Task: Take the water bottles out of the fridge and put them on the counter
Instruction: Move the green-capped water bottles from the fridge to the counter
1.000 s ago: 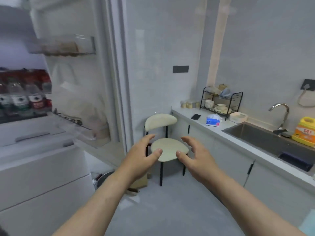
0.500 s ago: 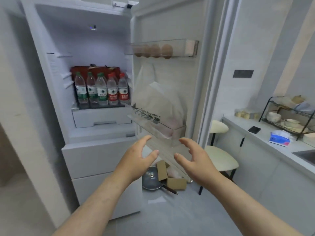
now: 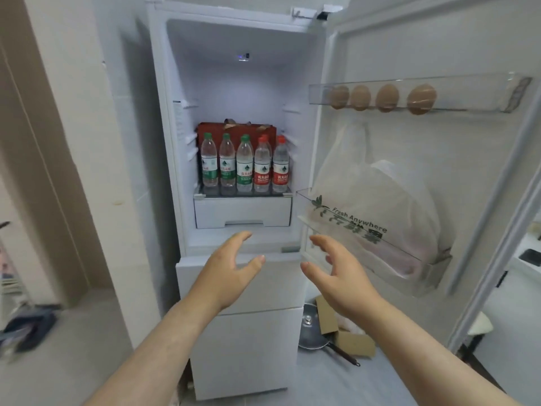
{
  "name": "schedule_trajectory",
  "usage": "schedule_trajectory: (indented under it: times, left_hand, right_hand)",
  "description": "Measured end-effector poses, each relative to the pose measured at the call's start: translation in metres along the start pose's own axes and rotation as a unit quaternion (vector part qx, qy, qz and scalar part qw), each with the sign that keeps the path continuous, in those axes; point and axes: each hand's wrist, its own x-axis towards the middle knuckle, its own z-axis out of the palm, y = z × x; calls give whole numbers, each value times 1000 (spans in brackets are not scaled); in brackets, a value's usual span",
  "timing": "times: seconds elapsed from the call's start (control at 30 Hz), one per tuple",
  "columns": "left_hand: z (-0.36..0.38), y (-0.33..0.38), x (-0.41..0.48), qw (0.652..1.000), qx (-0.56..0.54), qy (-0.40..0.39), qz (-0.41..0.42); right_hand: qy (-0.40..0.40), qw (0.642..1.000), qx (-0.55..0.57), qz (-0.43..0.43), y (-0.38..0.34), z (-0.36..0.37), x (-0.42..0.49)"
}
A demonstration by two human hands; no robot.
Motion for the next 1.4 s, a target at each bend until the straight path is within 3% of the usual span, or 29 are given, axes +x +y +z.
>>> schedule_trajectory:
  times: [0.6,0.97,1.2,1.4]
  left_hand:
    - [-51,-105,185,994,23,82,-63]
    - [-62,-148,300,990,-19,114,-81]
    - [-59,-195,401,979,-117,141,-90]
    - [-59,-222,483,962,-131,207,-118]
  right_hand:
    - [-26,996,83,-35,2,116,244]
    - [-25,994,109,-22,7,167,367]
    - [15,994,109,0,7,204,450]
    - [76,993,87,32,5,222,516]
